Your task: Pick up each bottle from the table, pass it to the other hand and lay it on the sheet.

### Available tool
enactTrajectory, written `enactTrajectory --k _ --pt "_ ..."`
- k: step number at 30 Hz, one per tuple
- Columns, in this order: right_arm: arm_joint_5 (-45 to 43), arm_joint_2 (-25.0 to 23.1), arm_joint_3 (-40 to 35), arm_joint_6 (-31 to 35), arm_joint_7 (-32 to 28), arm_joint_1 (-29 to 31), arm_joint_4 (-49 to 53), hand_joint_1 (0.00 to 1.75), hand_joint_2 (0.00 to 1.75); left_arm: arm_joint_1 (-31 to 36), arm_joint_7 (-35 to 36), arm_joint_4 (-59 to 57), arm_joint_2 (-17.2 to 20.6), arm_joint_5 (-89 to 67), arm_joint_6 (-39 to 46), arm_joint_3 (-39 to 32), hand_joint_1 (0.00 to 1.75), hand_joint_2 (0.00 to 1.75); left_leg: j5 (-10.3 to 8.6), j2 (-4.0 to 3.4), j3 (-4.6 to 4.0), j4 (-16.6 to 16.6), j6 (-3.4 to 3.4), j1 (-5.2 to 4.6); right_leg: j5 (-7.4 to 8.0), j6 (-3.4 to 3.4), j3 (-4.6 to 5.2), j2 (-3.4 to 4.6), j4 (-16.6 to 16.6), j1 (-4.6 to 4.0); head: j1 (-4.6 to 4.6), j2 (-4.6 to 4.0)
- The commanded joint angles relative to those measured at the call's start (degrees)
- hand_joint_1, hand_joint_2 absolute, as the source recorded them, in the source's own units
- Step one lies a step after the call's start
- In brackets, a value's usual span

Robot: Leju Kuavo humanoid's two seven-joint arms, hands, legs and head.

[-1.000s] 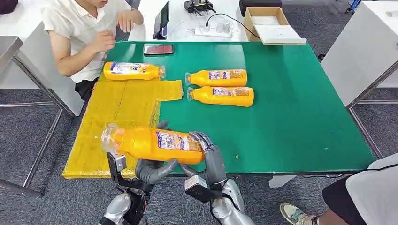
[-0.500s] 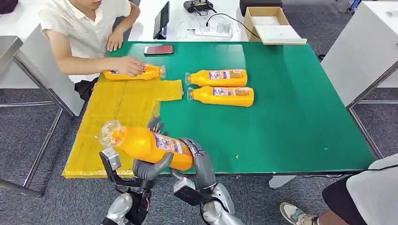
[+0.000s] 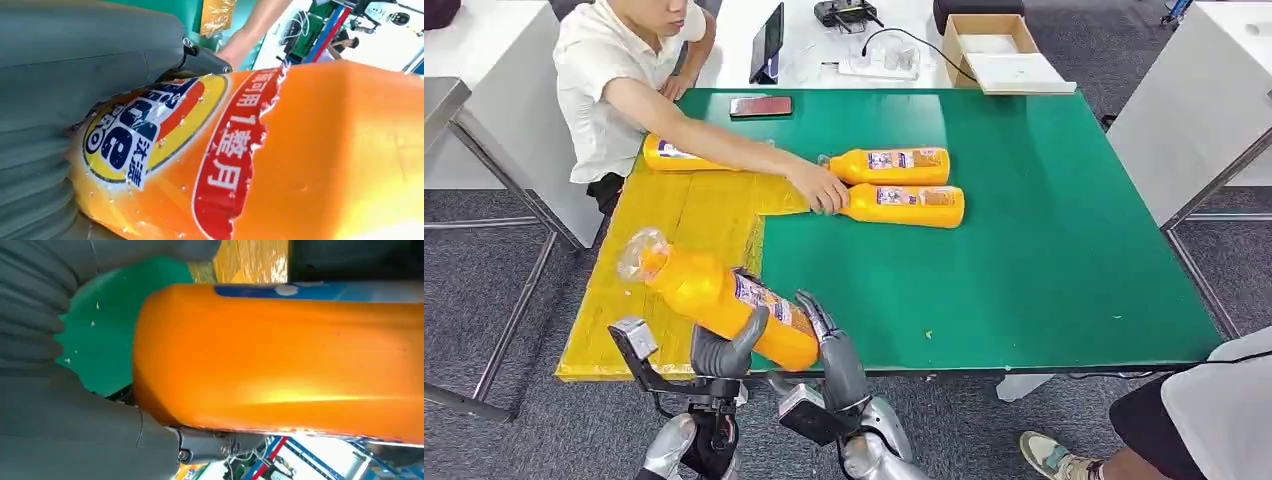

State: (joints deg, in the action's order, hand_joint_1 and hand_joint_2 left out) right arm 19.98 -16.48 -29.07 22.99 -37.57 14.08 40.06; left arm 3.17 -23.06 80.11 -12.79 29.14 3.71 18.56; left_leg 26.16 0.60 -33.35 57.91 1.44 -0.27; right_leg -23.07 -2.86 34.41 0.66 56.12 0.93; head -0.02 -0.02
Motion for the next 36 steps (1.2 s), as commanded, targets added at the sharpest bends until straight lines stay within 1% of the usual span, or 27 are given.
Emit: enactTrajectory --k 1,2,3,5,6,7,8,9,10,11,12,13,14,15,17,20,22,25,26,27,28,29,30,31,33,34,36 --pt "-1.1 0.6 -2.1 -1.2 -0.9 -0.4 -4.7 0.00 0.00 2.5 -1.8 3.2 0.8 -0.7 -1.7 -2.8 1.75 1.75 0.04 0.08 0.19 0.0 -0.11 0.10 -0.07 0.13 -0.25 -0.18 -0.1 -0.12 -0.02 0.02" --pt "-1.1 0.6 -2.1 -1.0 -1.0 -0.5 -4.7 0.00 0.00 2.7 -2.1 3.1 0.8 -1.2 -1.4 -3.0 1.75 1.75 0.02 0.12 0.12 0.0 -0.09 0.06 -0.07 0.10 -0.18 -0.19 0.0 -0.08 -0.02 0.00" --pt "-1.6 0.7 -1.7 -0.6 -1.6 -0.8 -4.2 0.00 0.00 3.3 -3.4 2.6 1.3 -3.6 0.8 -3.7 1.75 1.75 0.02 0.07 0.09 0.0 -0.08 0.06 -0.04 0.09 -0.14 -0.12 0.0 -0.07 0.00 0.02" --pt "-1.8 0.8 -1.6 -0.4 -1.8 -1.0 -3.9 0.00 0.00 3.8 -3.8 2.2 1.8 -4.3 1.3 -4.3 1.75 1.75 0.03 0.10 0.15 0.0 -0.11 0.09 -0.07 0.13 -0.21 -0.18 0.0 -0.11 -0.02 0.02" --pt "-1.7 1.4 -1.5 1.2 -2.4 -1.4 -2.8 0.00 0.00 5.4 -6.0 0.8 3.0 -12.1 7.6 -4.0 1.75 1.75 -0.01 0.10 0.09 -0.1 -0.07 0.04 -0.03 0.09 -0.13 -0.15 0.0 -0.05 -0.02 0.02" --pt "-1.8 2.1 -1.6 3.1 -2.4 -2.1 -0.7 0.00 0.00 6.7 -6.4 -0.7 4.2 -16.6 11.4 -3.8 1.75 1.75 0.03 0.10 0.18 0.0 -0.12 0.09 -0.07 0.15 -0.25 -0.19 -0.1 -0.11 -0.02 0.00" --pt "-2.5 3.2 -1.3 5.6 -2.4 -3.1 2.0 0.00 0.00 8.9 -5.6 -3.7 5.9 -22.9 16.9 -3.7 1.75 1.75 0.01 0.14 0.16 -0.1 -0.12 0.08 -0.06 0.14 -0.22 -0.22 -0.1 -0.10 0.02 0.02" --pt "-3.1 3.9 -0.8 6.5 -2.4 -3.5 3.1 0.00 0.00 10.6 -5.1 -6.2 6.9 -26.8 19.9 -3.6 1.75 1.75 -0.02 0.17 0.11 -0.1 -0.09 0.06 -0.04 0.10 -0.18 -0.22 -0.1 -0.07 -0.02 0.02" --pt "-3.5 4.4 0.1 7.9 -2.4 -4.0 4.6 0.00 0.00 12.3 -5.5 -9.3 8.3 -34.4 25.3 -3.2 1.75 1.75 -0.05 0.28 0.19 -0.1 -0.14 0.08 -0.06 0.15 -0.29 -0.37 -0.1 -0.10 -0.02 0.02" --pt "-3.5 5.0 0.8 8.0 -2.4 -4.3 5.4 0.00 0.00 13.2 -5.9 -11.4 9.0 -37.6 27.1 -3.9 1.75 1.75 -0.08 0.27 0.19 -0.1 -0.11 0.04 -0.04 0.12 -0.26 -0.33 -0.1 -0.06 -0.02 0.00" --pt "-2.7 5.5 2.3 9.5 -2.4 -4.7 6.2 0.00 0.00 14.7 -5.2 -15.2 10.5 -47.8 34.6 -4.5 1.75 1.75 -0.07 0.28 0.21 -0.1 -0.14 0.05 -0.04 0.15 -0.29 -0.34 -0.1 -0.07 -0.02 0.02" --pt "-2.5 5.7 3.8 9.8 -2.4 -5.0 6.8 0.00 0.00 14.9 -4.6 -16.9 10.1 -58.6 36.3 -8.5 1.75 1.75 -0.07 0.27 0.19 -0.1 -0.11 0.03 -0.01 0.11 -0.25 -0.24 -0.1 -0.05 -0.02 0.02" --pt "-2.1 5.9 5.0 10.3 -2.4 -5.4 7.3 0.00 0.00 15.4 -3.5 -18.6 9.3 -64.3 36.3 -12.5 1.75 1.75 -0.07 0.20 0.18 -0.1 -0.09 0.02 0.01 0.09 -0.24 -0.16 -0.1 -0.03 0.00 0.00" --pt "-1.4 6.3 6.4 11.2 -2.4 -6.0 8.1 0.00 0.00 16.8 -2.0 -22.0 10.5 -67.6 36.3 -13.2 1.75 1.75 -0.06 0.08 0.29 -0.2 -0.13 0.06 0.04 0.14 -0.32 -0.08 -0.1 -0.08 0.00 0.02" --pt "-1.0 6.8 7.7 11.7 -2.4 -7.0 9.8 0.00 0.00 18.3 -1.2 -24.5 10.2 -75.2 36.3 -17.3 1.75 1.75 -0.05 0.06 0.17 -0.1 -0.07 0.02 0.01 0.08 -0.19 -0.10 -0.1 -0.03 -0.02 0.00" --pt "-1.0 6.8 7.7 11.7 -2.4 -7.0 9.8 0.00 0.00 18.3 -1.2 -24.5 10.2 -75.2 36.3 -17.3 1.75 1.75 0.00 0.02 0.27 -0.1 -0.13 0.10 -0.02 0.14 -0.32 -0.10 -0.1 -0.11 -0.02 0.02" --pt "-1.0 6.8 7.7 11.7 -2.4 -7.0 9.8 0.00 0.00 18.3 -1.2 -24.5 10.2 -75.2 36.3 -17.3 1.75 1.75 -0.01 -0.06 0.14 0.0 -0.07 0.05 -0.01 0.08 -0.15 -0.04 0.0 -0.05 0.00 0.00" --pt "-1.0 6.8 7.7 11.7 -2.4 -7.0 9.8 0.00 0.00 18.3 -1.2 -24.5 10.2 -75.2 36.3 -17.3 1.75 1.75 0.05 0.09 0.29 0.0 -0.16 0.12 -0.12 0.18 -0.36 -0.22 0.0 -0.13 -0.02 0.00" --pt "-1.0 6.8 7.7 11.7 -2.4 -7.0 9.8 0.00 0.00 18.3 -1.2 -24.5 10.2 -75.2 36.3 -17.3 1.75 1.75 -0.01 0.07 0.09 0.0 -0.08 0.06 -0.03 0.09 -0.14 -0.11 0.0 -0.07 -0.02 0.02" --pt "-0.7 6.4 8.0 13.0 -2.4 -7.3 10.2 0.00 0.00 18.6 1.6 -25.4 10.1 -80.7 36.3 -17.1 1.75 1.75 0.02 0.04 0.18 0.0 -0.11 0.08 -0.05 0.12 -0.23 -0.11 0.0 -0.09 -0.02 0.02" --pt "-0.7 6.6 8.1 13.5 -2.4 -7.6 10.9 0.00 0.00 19.9 3.7 -27.8 10.8 -82.6 36.3 -16.2 1.75 1.75 -0.02 0.02 0.05 0.0 -0.07 0.04 -0.01 0.07 -0.09 -0.06 0.0 -0.04 -0.02 0.02" --pt "-1.2 6.8 8.4 13.8 -2.4 -8.1 12.3 0.00 0.00 21.6 4.6 -31.4 11.2 -79.6 34.0 -15.3 1.73 1.75 0.01 0.02 0.13 0.0 -0.11 0.08 -0.03 0.12 -0.18 -0.09 0.0 -0.09 -0.02 0.02" --pt "-1.5 7.0 8.6 13.3 -2.4 -8.4 13.3 0.00 0.00 23.5 5.2 -34.8 12.2 -76.9 29.3 -14.0 1.75 1.75 -0.03 0.09 0.06 0.0 -0.09 0.04 -0.03 0.09 -0.12 -0.14 0.0 -0.05 -0.02 0.02" --pt "-1.0 6.9 9.0 12.7 -2.4 -8.6 14.0 0.00 0.00 25.1 6.8 -37.8 13.5 -78.3 28.1 -11.7 1.75 1.75 -0.04 0.20 0.11 0.0 -0.13 0.07 -0.06 0.14 -0.20 -0.28 0.0 -0.08 -0.04 0.02" --pt "-1.1 6.4 9.5 11.4 -2.4 -8.5 14.2 0.00 0.00 27.6 8.6 -42.2 14.5 -80.3 27.3 -9.6 1.75 1.75 -0.04 0.24 0.11 0.0 -0.15 0.09 -0.07 0.16 -0.20 -0.32 0.0 -0.10 -0.02 0.02" --pt "-1.0 5.9 9.6 10.1 -2.4 -8.2 13.7 0.00 0.00 29.6 9.9 -45.6 15.1 -80.5 24.6 -8.7 1.75 1.75 -0.06 0.22 0.05 0.0 -0.10 0.04 -0.03 0.11 -0.11 -0.25 0.0 -0.05 -0.02 0.00" --pt "-0.9 5.2 9.2 9.6 -2.4 -7.7 12.8 0.00 0.00 32.6 12.2 -49.9 16.2 -81.8 21.4 -7.3 1.75 1.75 -0.05 0.09 0.03 0.0 -0.11 0.07 0.00 0.12 -0.06 -0.17 0.0 -0.08 -0.02 0.00"
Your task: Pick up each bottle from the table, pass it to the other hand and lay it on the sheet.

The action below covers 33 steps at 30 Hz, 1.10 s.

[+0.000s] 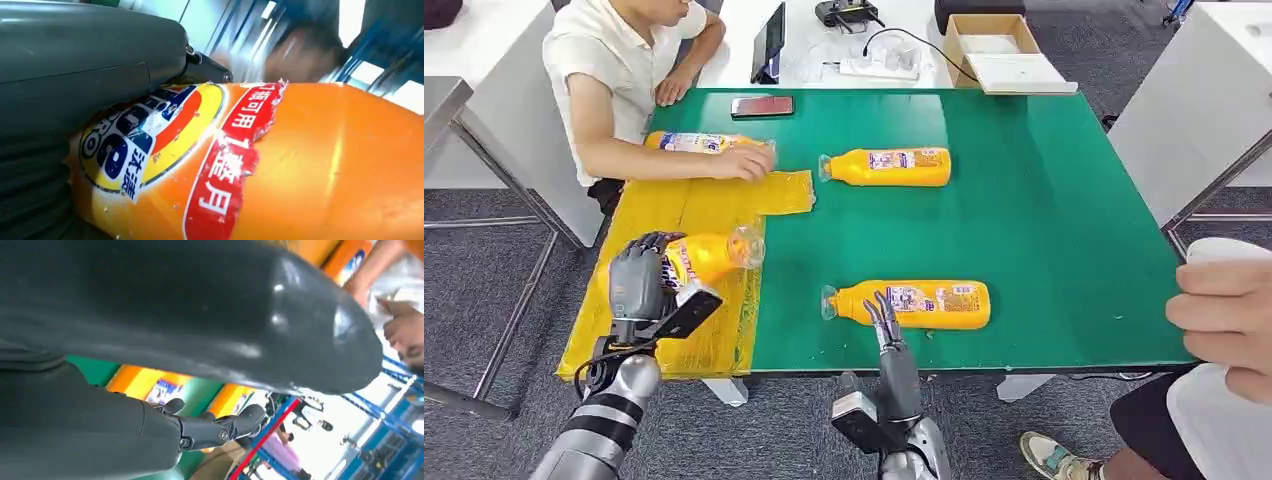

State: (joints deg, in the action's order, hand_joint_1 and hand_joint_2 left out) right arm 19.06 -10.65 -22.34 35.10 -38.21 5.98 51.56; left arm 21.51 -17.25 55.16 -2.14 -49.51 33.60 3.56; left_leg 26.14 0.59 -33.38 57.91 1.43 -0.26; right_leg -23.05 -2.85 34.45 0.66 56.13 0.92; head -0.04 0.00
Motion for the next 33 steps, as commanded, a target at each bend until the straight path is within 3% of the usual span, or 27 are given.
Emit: enactTrajectory --k 1,7,9,10,11,24,28,29,33 --pt "-0.3 -1.0 2.2 -2.9 -1.8 0.7 0.7 0.00 0.00 15.4 7.5 -26.7 6.2 -4.2 -9.1 8.3 1.75 1.75 -0.03 0.07 0.06 0.0 -0.08 0.05 -0.02 0.10 -0.08 -0.15 0.0 -0.06 0.00 0.00" --pt "-2.4 -1.4 1.2 -3.2 -1.8 0.9 -0.7 0.00 0.00 15.7 6.7 -28.4 6.8 -5.2 -15.6 10.5 1.75 1.75 0.05 -0.08 0.27 -0.1 -0.13 0.12 -0.07 0.15 -0.26 -0.05 0.0 -0.13 0.02 -0.02" --pt "-2.8 -1.3 0.8 -3.2 -1.8 0.9 -0.8 0.00 0.00 15.2 7.2 -28.3 6.5 -5.4 -16.6 10.9 1.40 1.75 0.01 -0.08 0.21 -0.1 -0.07 0.05 -0.03 0.09 -0.20 0.01 0.0 -0.06 0.02 0.00" --pt "-3.0 -1.3 0.6 -3.1 -1.8 0.9 -0.7 0.00 0.00 15.1 7.4 -28.3 6.3 -5.4 -17.2 11.0 0.26 1.75 -0.01 -0.07 0.17 -0.1 -0.06 0.03 -0.02 0.07 -0.17 0.00 0.0 -0.03 0.00 -0.02" --pt "-3.2 -1.3 0.5 -3.3 -1.8 1.1 -1.1 0.00 0.00 14.9 7.4 -28.4 6.2 -5.4 -18.0 11.3 0.00 1.75 0.02 -0.11 0.24 0.0 -0.09 0.07 -0.03 0.11 -0.23 0.01 0.0 -0.07 0.00 -0.02" --pt "-3.7 -1.1 -0.1 -3.0 -1.8 1.1 -2.3 0.00 0.00 13.6 6.9 -26.4 6.2 -5.1 -20.8 13.1 0.00 1.75 -0.01 -0.03 0.26 -0.1 -0.06 0.04 0.00 0.07 -0.28 0.02 0.0 -0.04 0.00 0.00" --pt "-4.9 -0.8 -1.0 -2.2 -1.8 1.4 -2.9 0.00 0.00 11.5 3.5 -21.8 7.7 -2.5 -25.0 14.1 0.00 1.75 -0.01 -0.08 0.34 -0.1 -0.09 0.07 0.02 0.12 -0.36 0.04 0.0 -0.07 0.00 0.00" --pt "-5.2 -0.6 -1.4 -1.8 -1.8 1.5 -3.1 0.00 0.00 10.3 2.4 -19.2 8.0 -0.5 -25.9 13.9 0.00 0.00 -0.01 -0.08 0.35 -0.1 -0.09 0.06 0.01 0.12 -0.37 0.04 0.0 -0.07 0.00 -0.02" --pt "-5.6 -0.4 -1.8 -1.6 -1.8 1.6 -3.3 0.00 0.00 8.5 0.0 -15.4 8.3 4.7 -29.3 12.6 0.00 0.00 0.00 -0.11 0.50 -0.1 -0.08 0.04 0.02 0.10 -0.52 0.10 0.0 -0.04 0.00 0.00"
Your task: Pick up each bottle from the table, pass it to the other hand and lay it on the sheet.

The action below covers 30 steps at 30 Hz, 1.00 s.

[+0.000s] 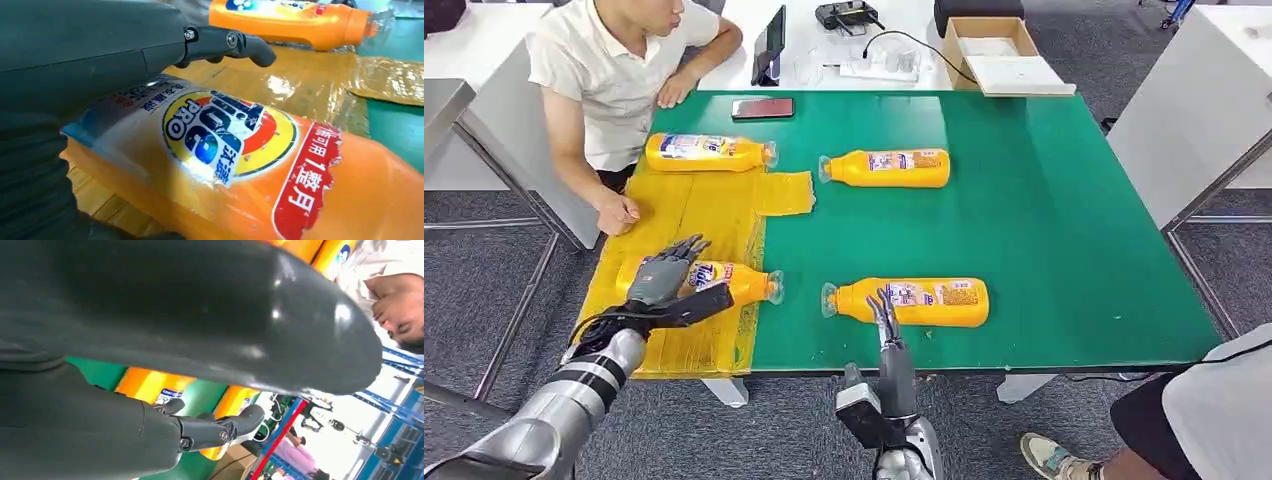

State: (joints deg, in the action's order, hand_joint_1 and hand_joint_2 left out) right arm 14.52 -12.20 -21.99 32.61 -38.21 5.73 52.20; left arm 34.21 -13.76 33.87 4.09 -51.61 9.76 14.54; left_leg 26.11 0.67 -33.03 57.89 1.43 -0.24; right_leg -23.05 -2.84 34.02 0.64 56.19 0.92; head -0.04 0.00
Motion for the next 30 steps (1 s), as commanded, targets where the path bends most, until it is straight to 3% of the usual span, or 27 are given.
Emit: enactTrajectory --k 1,6,12,16,20,21,25,27,28,30 --pt "-1.4 1.3 -2.6 1.4 -1.8 1.9 -4.0 0.00 0.00 -6.3 -4.4 10.3 2.7 9.5 -6.6 1.5 0.00 0.00 0.02 -0.16 0.18 -0.1 -0.09 0.05 0.02 0.11 -0.13 0.07 -0.1 -0.06 0.00 0.00" --pt "-2.2 2.0 -3.9 2.0 -1.8 1.6 -3.9 0.00 0.00 -16.3 -9.9 30.8 3.7 29.9 -17.0 -2.1 0.00 0.00 0.05 -0.22 0.14 -0.1 -0.04 0.02 0.01 0.06 -0.07 0.17 -0.1 -0.01 0.00 -0.02" --pt "-2.2 2.1 -4.0 2.1 -1.8 1.6 -3.9 0.00 0.00 -16.9 -10.1 32.0 3.6 31.3 -17.6 -2.3 0.00 0.00 0.03 -0.08 -0.13 0.0 -0.06 0.04 -0.02 0.07 0.18 0.01 0.0 -0.04 0.00 0.00" --pt "-2.5 2.6 -3.8 2.3 -1.8 1.3 -3.6 0.00 0.00 -21.0 -10.7 41.8 3.2 39.9 -20.3 -3.2 0.00 0.00 0.08 -0.16 -0.08 0.0 -0.10 0.08 -0.04 0.12 0.14 0.05 -0.1 -0.09 0.00 -0.02" --pt "-2.4 2.8 -3.7 3.0 -1.8 0.7 -3.0 0.00 0.00 -22.3 -10.2 46.5 1.3 41.4 -17.0 -3.7 0.00 0.00 0.08 -0.05 -0.13 0.0 -0.07 0.08 -0.06 0.09 0.15 -0.05 -0.1 -0.10 0.00 -0.02" --pt "-2.3 2.8 -3.7 3.1 -1.8 0.6 -2.9 0.00 0.00 -22.5 -10.4 47.4 0.5 41.4 -15.1 -4.0 0.00 1.75 0.04 -0.02 -0.19 0.0 -0.05 0.05 -0.04 0.06 0.21 -0.05 0.0 -0.06 -0.02 -0.02" --pt "2.3 4.3 -4.5 7.2 -1.8 1.3 -4.6 0.00 0.00 -23.2 -12.1 51.3 -3.6 45.0 -9.2 -4.4 0.00 1.75 0.06 0.04 -0.13 0.0 -0.07 0.07 -0.08 0.09 0.11 -0.16 -0.1 -0.08 -0.02 0.00" --pt "19.1 3.8 8.7 7.4 -0.8 0.1 -2.8 0.00 0.00 -24.5 -12.3 54.1 -5.7 48.7 -6.6 -3.9 0.00 1.75 0.01 0.06 -0.21 0.0 -0.03 0.02 -0.03 0.05 0.20 -0.14 -0.1 -0.03 0.00 -0.02" --pt "26.2 3.8 14.8 7.4 0.3 -0.7 0.0 0.00 1.75 -25.2 -12.4 55.1 -6.3 49.2 -5.6 -3.2 0.00 1.75 0.04 0.13 -0.12 0.0 -0.05 0.04 -0.08 0.08 0.07 -0.24 -0.1 -0.06 0.00 -0.02" --pt "38.6 4.8 25.0 7.4 3.1 -1.1 5.3 0.00 1.75 -27.0 -13.3 56.6 -6.2 47.7 -2.2 -1.3 0.00 1.75 0.02 0.19 -0.19 0.0 -0.02 -0.03 -0.09 0.04 0.15 -0.28 -0.1 0.01 -0.02 0.00"
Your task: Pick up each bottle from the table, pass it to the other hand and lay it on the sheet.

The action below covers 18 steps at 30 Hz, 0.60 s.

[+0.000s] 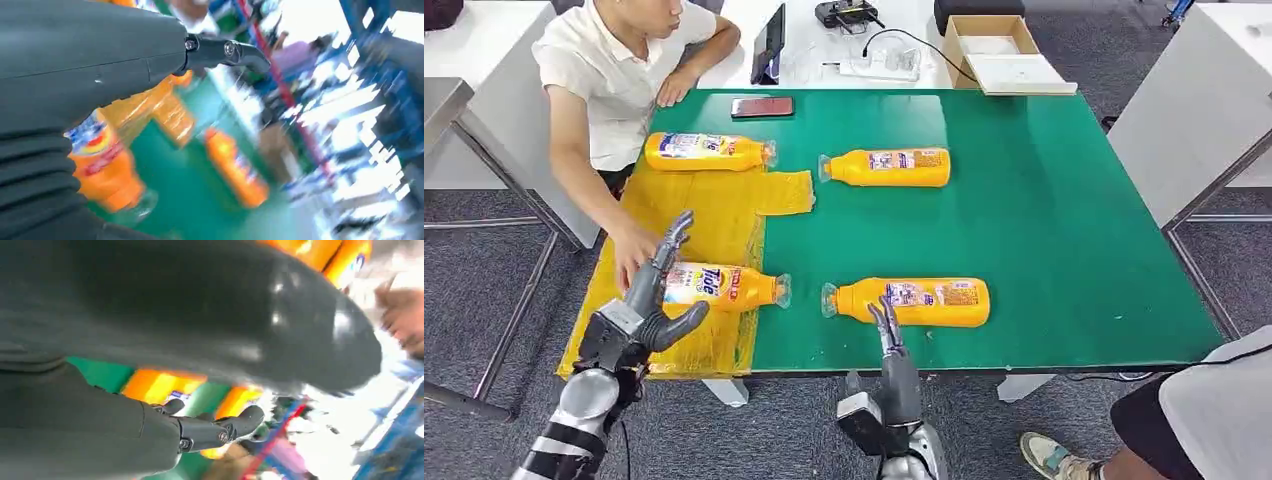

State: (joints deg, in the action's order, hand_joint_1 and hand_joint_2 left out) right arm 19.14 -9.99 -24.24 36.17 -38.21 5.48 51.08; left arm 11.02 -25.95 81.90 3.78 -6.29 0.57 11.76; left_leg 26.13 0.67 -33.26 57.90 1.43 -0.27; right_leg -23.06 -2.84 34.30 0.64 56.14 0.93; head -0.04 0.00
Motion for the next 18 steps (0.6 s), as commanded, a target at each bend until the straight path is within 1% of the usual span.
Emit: enactTrajectory --k 1,2,3,7,8,9,10,13,14,15,16,18 --pt "37.4 3.5 29.1 3.8 4.9 -0.6 7.4 0.00 1.75 -4.7 -1.6 8.8 -6.0 2.0 7.6 2.1 0.00 1.75 -0.01 0.10 -0.01 0.0 -0.01 -0.06 -0.04 0.02 -0.03 -0.17 0.0 0.05 0.00 0.00" --pt "43.2 5.3 31.3 3.8 9.5 0.0 7.6 0.00 1.75 -5.9 -1.5 9.2 -6.0 2.1 7.5 2.9 0.00 1.75 0.01 0.10 0.05 0.0 -0.02 -0.06 -0.06 0.04 -0.10 -0.20 0.0 0.05 0.02 -0.02" --pt "46.0 6.8 31.8 3.8 12.2 0.4 7.1 0.00 1.75 -6.7 -1.7 9.4 -5.9 2.0 7.4 3.3 0.00 1.75 0.00 0.11 0.05 -0.1 0.00 -0.10 -0.04 0.02 -0.10 -0.19 -0.1 0.08 0.00 -0.02" --pt "45.4 7.3 31.8 3.8 12.0 0.6 6.8 0.00 1.75 -6.9 -1.8 9.4 -5.9 2.0 7.4 3.5 0.00 1.75 0.06 0.17 0.08 0.0 -0.01 -0.07 -0.06 0.06 -0.21 -0.24 -0.1 0.03 -0.02 0.00" --pt "48.9 6.8 32.0 3.8 14.1 0.2 7.6 0.00 1.75 -6.8 -2.1 9.2 -5.7 1.7 7.4 3.3 0.00 1.75 0.06 0.12 0.04 0.0 -0.03 -0.06 -0.04 0.07 -0.13 -0.15 -0.1 0.02 -0.02 -0.02" --pt "52.3 7.4 31.8 3.8 16.4 0.2 7.5 0.00 1.75 -7.0 -2.8 9.2 -5.7 0.3 8.0 3.4 0.00 1.75 0.08 0.13 0.05 0.0 -0.05 -0.07 -0.07 0.09 -0.15 -0.15 0.0 0.03 -0.02 -0.02" --pt "52.7 7.7 31.7 3.8 16.2 0.1 8.5 0.00 1.75 -7.3 -2.8 9.3 -6.0 0.2 8.1 3.2 0.00 1.75 0.10 0.02 0.08 0.0 -0.06 -0.05 -0.05 0.10 -0.14 -0.04 -0.1 0.01 0.00 -0.02" --pt "53.9 7.3 30.1 3.8 16.1 -0.2 10.2 0.00 1.75 -7.5 -2.8 8.9 -6.5 0.4 7.8 3.0 0.00 1.75 0.09 0.04 0.16 0.0 -0.10 -0.04 -0.10 0.14 -0.20 -0.20 -0.1 -0.01 0.02 0.00" --pt "53.7 7.1 29.9 3.8 16.3 -0.2 10.1 0.00 1.75 -7.4 -2.8 8.8 -6.5 0.4 7.8 3.0 0.00 1.75 0.07 0.02 0.08 0.0 -0.07 -0.03 -0.05 0.09 -0.12 -0.13 -0.1 -0.02 0.02 0.00" --pt "53.1 7.2 29.1 3.8 17.1 0.1 9.5 0.00 1.75 -7.3 -2.8 8.4 -6.6 0.4 7.8 2.9 0.00 1.75 0.09 0.02 0.14 0.0 -0.08 -0.02 -0.08 0.12 -0.17 -0.13 -0.1 -0.04 0.00 -0.02" --pt "54.3 7.5 28.5 3.8 19.2 0.6 8.5 0.00 1.75 -7.1 -2.8 8.0 -6.7 0.4 7.8 2.8 0.00 1.75 0.08 -0.03 0.09 0.0 -0.06 0.02 -0.04 0.09 -0.11 -0.06 -0.1 -0.06 0.02 -0.02" --pt "52.6 8.5 27.9 3.8 21.1 1.7 5.5 0.00 1.75 -7.1 -2.7 7.7 -6.6 0.5 7.4 2.9 0.00 1.75 0.07 -0.10 0.11 0.0 -0.04 0.02 -0.02 0.06 -0.11 -0.03 -0.1 -0.05 0.02 -0.02"
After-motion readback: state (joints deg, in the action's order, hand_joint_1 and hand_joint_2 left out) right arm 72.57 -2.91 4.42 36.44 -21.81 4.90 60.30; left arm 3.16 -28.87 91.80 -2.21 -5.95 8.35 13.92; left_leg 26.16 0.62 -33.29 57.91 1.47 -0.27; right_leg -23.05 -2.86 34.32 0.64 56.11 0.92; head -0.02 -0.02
